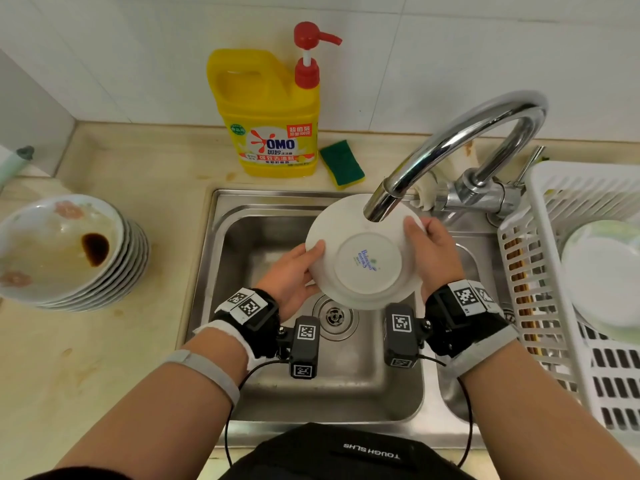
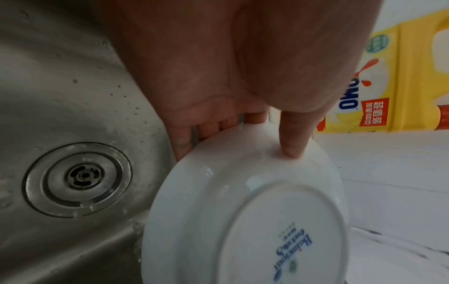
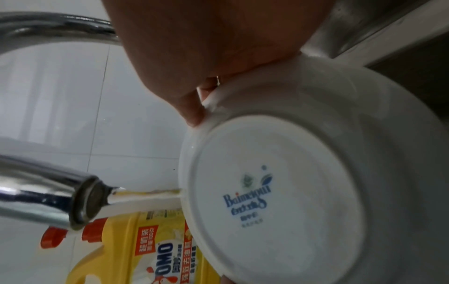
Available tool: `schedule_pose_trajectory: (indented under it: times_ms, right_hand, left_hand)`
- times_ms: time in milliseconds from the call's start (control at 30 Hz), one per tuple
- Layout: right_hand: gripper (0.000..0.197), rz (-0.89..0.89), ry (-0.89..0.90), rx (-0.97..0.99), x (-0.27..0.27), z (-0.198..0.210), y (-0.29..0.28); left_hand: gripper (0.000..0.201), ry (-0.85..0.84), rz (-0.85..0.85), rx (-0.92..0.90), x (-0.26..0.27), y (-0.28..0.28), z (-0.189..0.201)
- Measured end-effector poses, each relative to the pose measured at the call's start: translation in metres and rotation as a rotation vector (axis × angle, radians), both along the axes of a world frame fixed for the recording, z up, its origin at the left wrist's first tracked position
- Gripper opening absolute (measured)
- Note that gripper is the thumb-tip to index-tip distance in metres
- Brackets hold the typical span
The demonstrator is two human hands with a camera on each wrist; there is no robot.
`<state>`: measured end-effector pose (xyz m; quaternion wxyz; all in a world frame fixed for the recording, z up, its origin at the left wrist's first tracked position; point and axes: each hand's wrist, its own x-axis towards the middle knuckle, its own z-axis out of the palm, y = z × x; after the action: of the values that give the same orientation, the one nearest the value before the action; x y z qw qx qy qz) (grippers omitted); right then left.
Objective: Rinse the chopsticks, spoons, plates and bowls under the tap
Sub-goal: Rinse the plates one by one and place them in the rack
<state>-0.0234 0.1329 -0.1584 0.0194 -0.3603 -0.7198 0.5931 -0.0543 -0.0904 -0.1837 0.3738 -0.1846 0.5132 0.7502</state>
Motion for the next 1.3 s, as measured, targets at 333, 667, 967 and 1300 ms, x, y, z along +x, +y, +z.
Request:
schedule_pose_trajectory:
  times_ms: [333, 667, 967, 1300]
  right_hand:
    - [0.024, -0.054, 0.023, -0.103, 0.012, 0.007, 0.017]
    - [0.016, -0.024, 0.049, -0.234, 0.007, 0.008, -0.007]
    - [0.026, 0.056, -0.005, -0.383, -0.007, 0.010, -0.042]
    - [0.040, -0.132, -0.054, -0.643, -0.002, 0.003, -0.055]
  left_hand:
    - [0.033, -0.015, -0.067, 0.007, 0.003, 0.016, 0.007]
    - [0.048, 0.024, 0.012, -0.070, -0.005, 0.003, 0.006]
    - [0.043, 0.016, 0.185, -0.075, -0.004, -0.022, 0.013]
    - [0.056, -0.060, 0.312, -0.126, -0.011, -0.029, 0.008]
